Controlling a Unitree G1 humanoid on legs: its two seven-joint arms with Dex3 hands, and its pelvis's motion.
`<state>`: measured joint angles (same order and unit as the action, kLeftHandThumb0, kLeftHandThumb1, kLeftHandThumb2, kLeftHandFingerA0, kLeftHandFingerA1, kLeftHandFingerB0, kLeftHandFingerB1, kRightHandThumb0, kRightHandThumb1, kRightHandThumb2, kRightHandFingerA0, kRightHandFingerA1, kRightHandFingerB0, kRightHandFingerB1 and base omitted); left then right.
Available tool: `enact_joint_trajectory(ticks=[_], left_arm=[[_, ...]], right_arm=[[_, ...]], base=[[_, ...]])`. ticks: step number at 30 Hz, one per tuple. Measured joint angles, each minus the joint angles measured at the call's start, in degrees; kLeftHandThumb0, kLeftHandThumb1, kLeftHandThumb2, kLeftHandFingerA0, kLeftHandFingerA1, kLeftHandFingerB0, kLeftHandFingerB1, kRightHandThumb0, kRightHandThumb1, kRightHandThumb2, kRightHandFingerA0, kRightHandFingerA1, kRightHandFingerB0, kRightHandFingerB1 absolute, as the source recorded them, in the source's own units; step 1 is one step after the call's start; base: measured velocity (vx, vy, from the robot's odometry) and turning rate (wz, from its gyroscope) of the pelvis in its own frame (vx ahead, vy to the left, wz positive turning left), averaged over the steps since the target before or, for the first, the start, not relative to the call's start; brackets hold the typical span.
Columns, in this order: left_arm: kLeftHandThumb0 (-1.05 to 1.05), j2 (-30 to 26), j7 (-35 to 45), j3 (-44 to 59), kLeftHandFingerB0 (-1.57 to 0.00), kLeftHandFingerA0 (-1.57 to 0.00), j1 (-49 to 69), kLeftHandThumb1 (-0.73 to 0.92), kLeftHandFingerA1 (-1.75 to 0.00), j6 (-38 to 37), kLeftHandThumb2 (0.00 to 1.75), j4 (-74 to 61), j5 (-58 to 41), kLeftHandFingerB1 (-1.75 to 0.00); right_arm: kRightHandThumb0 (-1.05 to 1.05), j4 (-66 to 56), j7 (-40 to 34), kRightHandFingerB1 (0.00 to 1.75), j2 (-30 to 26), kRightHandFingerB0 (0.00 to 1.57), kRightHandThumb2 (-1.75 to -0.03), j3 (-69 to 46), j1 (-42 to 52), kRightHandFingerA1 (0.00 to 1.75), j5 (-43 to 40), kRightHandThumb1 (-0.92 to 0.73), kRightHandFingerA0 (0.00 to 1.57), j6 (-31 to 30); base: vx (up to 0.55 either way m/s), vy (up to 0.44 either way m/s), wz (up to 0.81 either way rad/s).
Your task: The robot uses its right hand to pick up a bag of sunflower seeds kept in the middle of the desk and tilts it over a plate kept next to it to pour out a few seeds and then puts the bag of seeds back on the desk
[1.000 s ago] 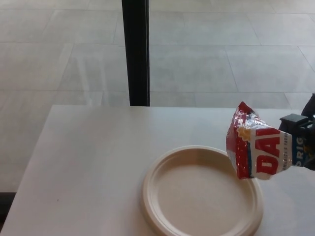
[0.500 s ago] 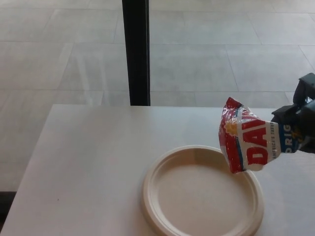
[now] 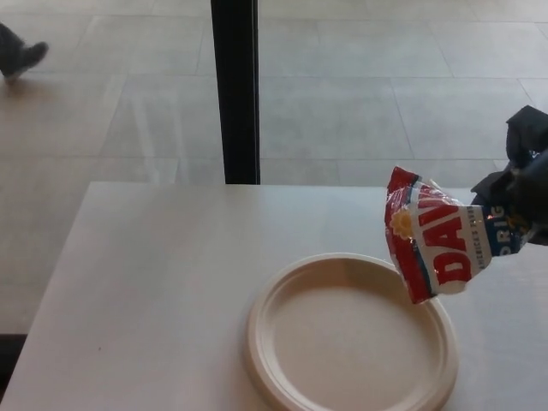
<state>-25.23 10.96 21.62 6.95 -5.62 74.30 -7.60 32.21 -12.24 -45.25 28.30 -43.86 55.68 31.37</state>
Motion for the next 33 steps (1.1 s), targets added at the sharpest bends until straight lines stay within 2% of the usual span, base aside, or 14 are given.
enact_joint_trajectory(ticks=[6, 7, 8, 11, 12, 14, 15, 16, 18, 19, 23, 28, 32, 33], left_arm=[[-0.89, -0.19, 0.01, 0.01, -0.35, -0.4, -0.34, 0.88, -0.62, 0.0, 0.66, 0.37, 0.01, -0.43], [-0.87, -0.19, 0.01, 0.01, -0.36, -0.42, -0.38, 0.87, -0.61, 0.0, 0.66, 0.37, 0.01, -0.41], [-0.87, -0.2, 0.01, 0.06, -0.36, -0.41, -0.44, 0.87, -0.61, 0.0, 0.66, 0.42, 0.0, -0.42], [-0.88, -0.23, 0.02, 0.17, -0.35, -0.41, -0.54, 0.87, -0.62, 0.02, 0.66, 0.44, -0.02, -0.43], [-0.9, -0.23, 0.02, 0.18, -0.34, -0.38, -0.58, 0.89, -0.6, 0.02, 0.67, 0.44, -0.02, -0.42], [-0.91, -0.3, 0.02, 0.14, -0.34, -0.39, -0.6, 0.88, -0.61, 0.03, 0.67, 0.45, 0.0, -0.43], [-0.92, -0.33, 0.02, 0.13, -0.34, -0.38, -0.6, 0.89, -0.6, 0.03, 0.67, 0.48, 0.0, -0.43], [-0.9, -0.34, 0.02, 0.11, -0.34, -0.38, -0.62, 0.88, -0.59, 0.03, 0.67, 0.49, 0.0, -0.42], [-0.89, -0.41, 0.05, 0.14, -0.35, -0.42, -0.66, 0.87, -0.63, 0.03, 0.65, 0.5, 0.0, -0.42], [-0.88, -0.44, 0.05, 0.25, -0.36, -0.43, -0.73, 0.87, -0.63, 0.03, 0.66, 0.5, -0.06, -0.42], [-0.88, -0.64, 0.04, 0.31, -0.35, -0.4, -1.01, 0.88, -0.59, 0.05, 0.66, 0.43, -0.05, -0.42], [-0.89, -1.09, 0.02, -0.06, -0.34, -0.4, -1.05, 0.89, -0.59, 0.04, 0.67, 0.5, 0.09, -0.41], [-0.87, -1.31, 0.04, -0.33, -0.36, -0.44, -1.14, 0.89, -0.6, 0.04, 0.66, 0.47, 0.08, -0.4], [-0.88, -1.33, 0.05, -0.34, -0.35, -0.43, -1.14, 0.89, -0.58, 0.04, 0.67, 0.45, 0.08, -0.4]], right_arm=[[-0.35, -1.68, -2.83, 0.58, 0.0, 0.8, -0.75, 1.52, -1.13, 1.61, 2.78, -0.7, 0.96, 0.97], [-0.28, -1.87, -3.09, 0.63, 0.0, 0.86, -0.91, 1.73, -1.18, 1.13, 3.09, -0.57, 1.0, 1.05], [-0.3, -2.32, -3.77, 0.63, 0.0, 0.89, -0.8, 2.34, -1.29, 1.24, 3.88, -0.58, 1.0, 1.31], [-0.32, -2.69, -5.97, 0.66, 0.05, 0.9, -0.81, 3.63, -1.67, 1.14, 5.7, -0.6, 0.99, 2.2], [-0.3, -2.74, -6.5, 0.75, 0.05, 0.9, -0.95, 3.85, -1.78, 1.59, 6.07, -0.55, 1.03, 2.36], [-0.31, -2.98, -7.36, 0.8, 0.06, 0.95, -0.88, 4.52, -2.39, 1.7, 6.95, -0.52, 1.1, 3.08], [-0.3, -3.02, -7.79, 0.78, 0.07, 0.95, -0.87, 4.89, -2.82, 1.67, 7.3, -0.5, 1.1, 3.45], [-0.33, -2.99, -8.17, 0.85, 0.11, 0.89, -1.03, 5.15, -3.25, 1.32, 7.59, -0.46, 1.28, 3.78], [-0.37, -2.47, -9.49, 0.85, 0.16, 0.87, -1.01, 5.94, -4.6, 1.32, 8.4, -0.48, 1.25, 4.78], [-0.37, -2.01, -9.97, 0.87, 0.15, 0.92, -0.79, 6.82, -5.7, 1.64, 9.1, -0.63, 1.02, 5.4], [-0.42, -1.24, -10.8, 0.79, -0.04, 0.93, -0.72, 8.76, -7.99, 1.59, 10.84, -0.64, 1.02, 6.96], [-0.35, -1.35, -10.93, 0.92, -0.16, 0.93, -0.82, 9.91, -8.77, 1.57, 12.63, -0.57, 1.01, 7.84], [-0.32, -1.35, -10.82, 0.89, -0.15, 0.93, -0.97, 10.58, -10.36, 1.53, 13.74, -0.55, 1.05, 8.89], [-0.31, -1.41, -10.56, 0.93, -0.15, 0.89, -1.09, 10.63, -10.7, 1.31, 13.76, -0.51, 1.26, 9.13]], base=[[0.0, 0.0, 0.0], [0.0, 0.0, 0.0], [0.0, 0.0, 0.0], [0.0, 0.0, 0.0], [0.0, 0.0, 0.0], [0.0, 0.0, 0.0], [0.0, 0.0, 0.0], [0.0, 0.0, 0.0], [0.0, 0.0, 0.0], [0.0, 0.0, 0.0], [0.0, 0.0, 0.0], [0.0, 0.0, 0.0], [0.0, 0.0, 0.0], [0.0, 0.0, 0.0]])
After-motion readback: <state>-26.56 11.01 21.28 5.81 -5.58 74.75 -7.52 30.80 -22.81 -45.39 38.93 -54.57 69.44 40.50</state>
